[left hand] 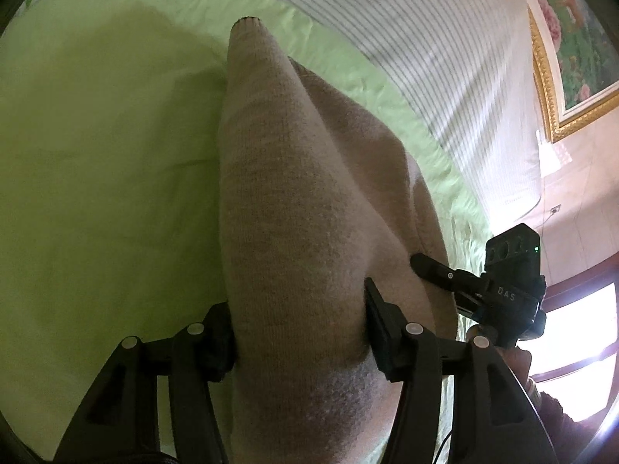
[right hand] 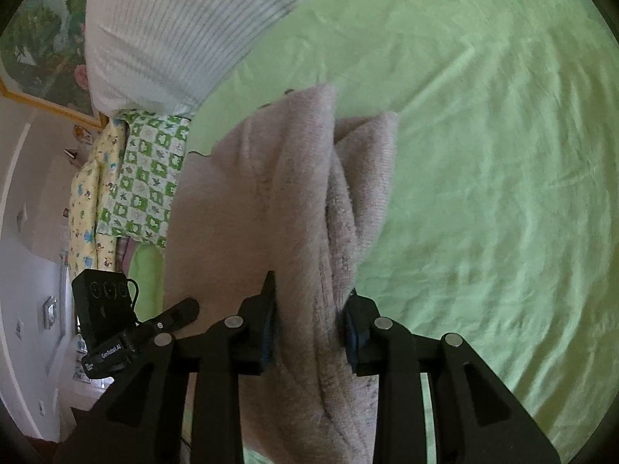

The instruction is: Fold small clothes

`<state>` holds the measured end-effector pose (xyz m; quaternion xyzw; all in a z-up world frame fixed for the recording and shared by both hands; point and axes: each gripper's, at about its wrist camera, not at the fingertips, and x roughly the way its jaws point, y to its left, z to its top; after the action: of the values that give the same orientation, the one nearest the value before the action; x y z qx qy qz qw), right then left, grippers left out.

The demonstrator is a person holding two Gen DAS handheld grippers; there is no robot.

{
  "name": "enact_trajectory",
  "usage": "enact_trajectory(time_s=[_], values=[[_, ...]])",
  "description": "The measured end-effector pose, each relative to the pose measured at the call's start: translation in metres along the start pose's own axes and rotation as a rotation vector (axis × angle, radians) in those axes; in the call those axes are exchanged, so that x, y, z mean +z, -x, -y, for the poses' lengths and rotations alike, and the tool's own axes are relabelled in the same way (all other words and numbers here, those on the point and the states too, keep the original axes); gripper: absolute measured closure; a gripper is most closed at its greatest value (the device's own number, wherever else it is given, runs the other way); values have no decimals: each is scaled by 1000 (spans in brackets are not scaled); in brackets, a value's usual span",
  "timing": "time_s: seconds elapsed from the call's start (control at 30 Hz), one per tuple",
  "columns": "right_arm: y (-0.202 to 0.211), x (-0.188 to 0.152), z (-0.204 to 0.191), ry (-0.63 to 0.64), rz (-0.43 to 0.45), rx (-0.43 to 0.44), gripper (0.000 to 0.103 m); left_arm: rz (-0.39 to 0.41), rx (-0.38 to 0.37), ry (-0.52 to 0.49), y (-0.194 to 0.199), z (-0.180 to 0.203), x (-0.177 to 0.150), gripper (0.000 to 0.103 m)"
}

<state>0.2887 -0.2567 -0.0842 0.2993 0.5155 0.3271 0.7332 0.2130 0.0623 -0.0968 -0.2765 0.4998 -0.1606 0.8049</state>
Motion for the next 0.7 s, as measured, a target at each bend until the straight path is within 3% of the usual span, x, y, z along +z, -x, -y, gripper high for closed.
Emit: enact_trajectory(time_s=[0.2, 0.33, 0.7], values=[[-10, 1, -1, 40, -7, -36, 68, -11, -12, 9, -3, -11, 0, 39], [-8, 2, -2, 22, -5, -41, 63, -13, 30, 9, 0, -4, 1, 38], [61, -14, -5, -13, 160, -75, 61, 36, 161, -25, 51, 14, -28, 39]])
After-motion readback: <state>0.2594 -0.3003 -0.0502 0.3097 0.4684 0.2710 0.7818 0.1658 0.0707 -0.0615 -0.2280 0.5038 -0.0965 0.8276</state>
